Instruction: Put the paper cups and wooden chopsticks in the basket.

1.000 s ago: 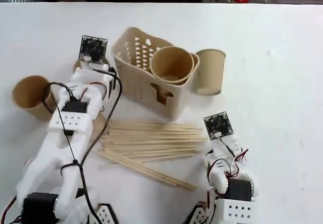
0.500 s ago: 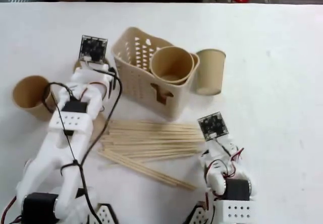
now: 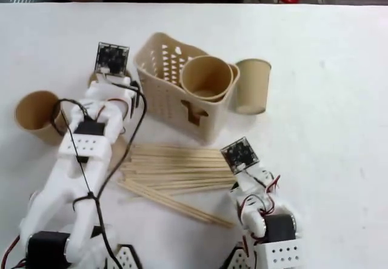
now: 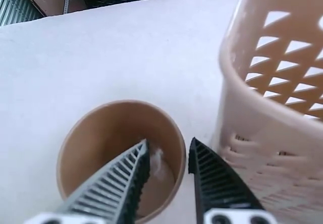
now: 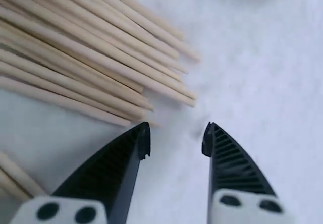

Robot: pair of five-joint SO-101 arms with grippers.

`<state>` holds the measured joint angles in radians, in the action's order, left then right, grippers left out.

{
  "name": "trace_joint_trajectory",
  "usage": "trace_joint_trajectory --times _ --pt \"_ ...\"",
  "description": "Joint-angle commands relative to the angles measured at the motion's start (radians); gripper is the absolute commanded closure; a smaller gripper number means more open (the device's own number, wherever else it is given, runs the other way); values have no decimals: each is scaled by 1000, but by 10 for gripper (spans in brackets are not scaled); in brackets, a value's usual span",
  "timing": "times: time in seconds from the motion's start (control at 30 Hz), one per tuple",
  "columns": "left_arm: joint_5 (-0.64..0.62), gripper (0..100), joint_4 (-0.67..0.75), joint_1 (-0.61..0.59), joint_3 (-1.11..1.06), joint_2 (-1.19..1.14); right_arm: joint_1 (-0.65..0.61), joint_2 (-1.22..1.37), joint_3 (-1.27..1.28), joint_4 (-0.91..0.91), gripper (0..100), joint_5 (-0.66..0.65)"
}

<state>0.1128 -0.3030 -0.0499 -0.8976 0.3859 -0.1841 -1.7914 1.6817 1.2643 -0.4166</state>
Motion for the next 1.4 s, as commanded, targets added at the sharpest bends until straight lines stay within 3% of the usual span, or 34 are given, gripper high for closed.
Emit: trace_joint_trajectory --times 0.0,0.07,0.2,0.23,0.4,0.57,0.67,0.83,1.1,1.37 --pt "8 854 21 -1 5 7 25 -8 5 -2 816 -12" --pt "8 854 21 -1 5 7 76 -8 3 -4 815 -81" --pt "9 854 21 -1 5 7 211 -8 -75 -33 815 -371" --pt "9 854 21 -1 5 7 251 -8 -107 -39 815 -379" --pt "9 854 21 -1 5 7 403 1 -362 -54 815 -281" --pt "8 854 21 -1 5 5 414 128 -551 -91 815 -276" --pt "8 854 21 -1 5 5 418 361 -638 -168 815 -264" --pt "8 854 21 -1 5 5 398 881 -950 -209 815 -133" --pt "9 854 21 -1 5 5 262 1641 -1699 45 815 109" --pt "8 854 21 -1 5 5 166 2129 -2332 206 815 255"
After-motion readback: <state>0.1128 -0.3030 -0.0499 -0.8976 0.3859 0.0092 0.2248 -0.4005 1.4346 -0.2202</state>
